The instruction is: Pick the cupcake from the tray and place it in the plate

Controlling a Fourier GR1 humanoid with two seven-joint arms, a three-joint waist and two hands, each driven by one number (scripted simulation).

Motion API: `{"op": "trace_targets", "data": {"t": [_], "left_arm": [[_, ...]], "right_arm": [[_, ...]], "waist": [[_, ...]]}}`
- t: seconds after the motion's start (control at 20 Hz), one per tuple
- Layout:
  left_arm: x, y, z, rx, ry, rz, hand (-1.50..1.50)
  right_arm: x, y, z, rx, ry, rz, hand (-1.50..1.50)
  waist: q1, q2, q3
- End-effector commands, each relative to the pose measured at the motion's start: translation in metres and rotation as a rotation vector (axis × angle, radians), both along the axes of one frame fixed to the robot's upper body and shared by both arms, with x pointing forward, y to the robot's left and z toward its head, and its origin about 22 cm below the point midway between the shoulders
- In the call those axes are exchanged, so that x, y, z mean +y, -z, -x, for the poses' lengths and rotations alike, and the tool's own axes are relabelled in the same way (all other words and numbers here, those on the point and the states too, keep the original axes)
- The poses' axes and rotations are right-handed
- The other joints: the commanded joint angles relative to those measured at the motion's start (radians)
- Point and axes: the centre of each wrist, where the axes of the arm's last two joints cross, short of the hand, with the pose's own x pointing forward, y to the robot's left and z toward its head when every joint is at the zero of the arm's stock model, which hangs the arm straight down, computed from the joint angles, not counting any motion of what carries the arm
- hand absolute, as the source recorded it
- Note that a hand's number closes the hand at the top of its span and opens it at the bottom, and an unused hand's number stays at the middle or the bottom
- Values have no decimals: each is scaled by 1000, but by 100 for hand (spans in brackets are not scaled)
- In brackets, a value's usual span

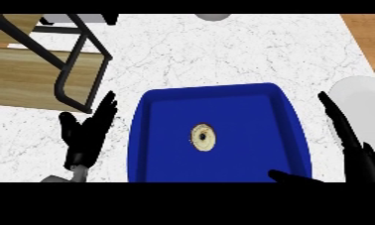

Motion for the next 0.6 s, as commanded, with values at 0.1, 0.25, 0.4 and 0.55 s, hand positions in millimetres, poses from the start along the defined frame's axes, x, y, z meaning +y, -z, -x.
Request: {"op": "trace_targets", "data": {"t": [0.1, 0.25, 0.4, 0.55], "left_arm": [[-11, 7, -7, 42, 24, -1, 0], [6, 10, 6, 51, 21, 11, 0], [10, 10, -3, 50, 8, 0, 0], [1, 3, 9, 43, 23, 17, 0]], "right_arm": [[38, -35, 2, 174, -20, 131, -150], [72, -27, -21, 237, -37, 167, -150], [105, -26, -22, 264, -40, 176, -150], [118, -28, -33, 279, -21, 185, -150]], "waist": [[8, 6, -4], [27, 7, -2], [11, 5, -1], [10, 3, 0]]}}
